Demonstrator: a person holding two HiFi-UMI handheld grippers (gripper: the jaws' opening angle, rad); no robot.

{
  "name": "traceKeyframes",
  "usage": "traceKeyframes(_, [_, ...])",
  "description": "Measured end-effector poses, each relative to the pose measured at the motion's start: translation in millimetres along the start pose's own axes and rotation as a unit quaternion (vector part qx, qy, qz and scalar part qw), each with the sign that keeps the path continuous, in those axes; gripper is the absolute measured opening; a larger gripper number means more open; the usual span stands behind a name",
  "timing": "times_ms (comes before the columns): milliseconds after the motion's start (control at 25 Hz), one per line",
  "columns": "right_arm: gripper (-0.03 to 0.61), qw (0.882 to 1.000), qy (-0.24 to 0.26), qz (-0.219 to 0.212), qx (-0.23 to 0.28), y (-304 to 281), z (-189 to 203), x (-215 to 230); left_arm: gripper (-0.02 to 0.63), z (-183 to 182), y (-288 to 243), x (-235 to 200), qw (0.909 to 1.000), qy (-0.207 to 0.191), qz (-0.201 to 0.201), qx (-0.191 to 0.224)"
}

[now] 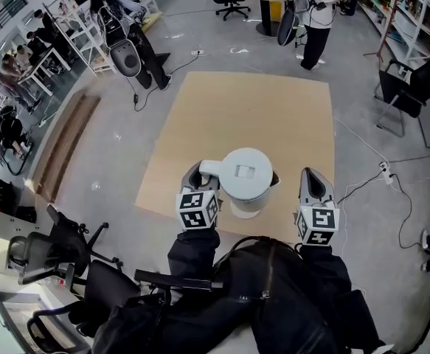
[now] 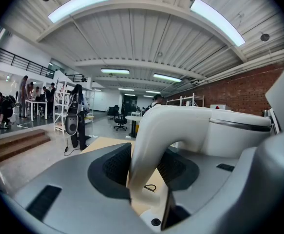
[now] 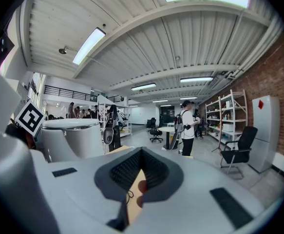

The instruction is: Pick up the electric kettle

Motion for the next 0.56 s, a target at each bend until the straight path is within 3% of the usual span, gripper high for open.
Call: traceKeyframes(560, [0.003, 1.000, 0.002, 0.006, 0.000, 0.6, 4.5, -2.6, 0.147, 6.1, -2.0, -2.5, 1.0000, -0.002, 0.006, -0.001])
Point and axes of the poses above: the fingertips, and each gripper's own axes: y backward along the fingers, x to its right, z out of its underside, the point moved 9 cm from there along y, backward along the fingers, and after that the axes turned 5 degrees about x, right-handed, at the moved point
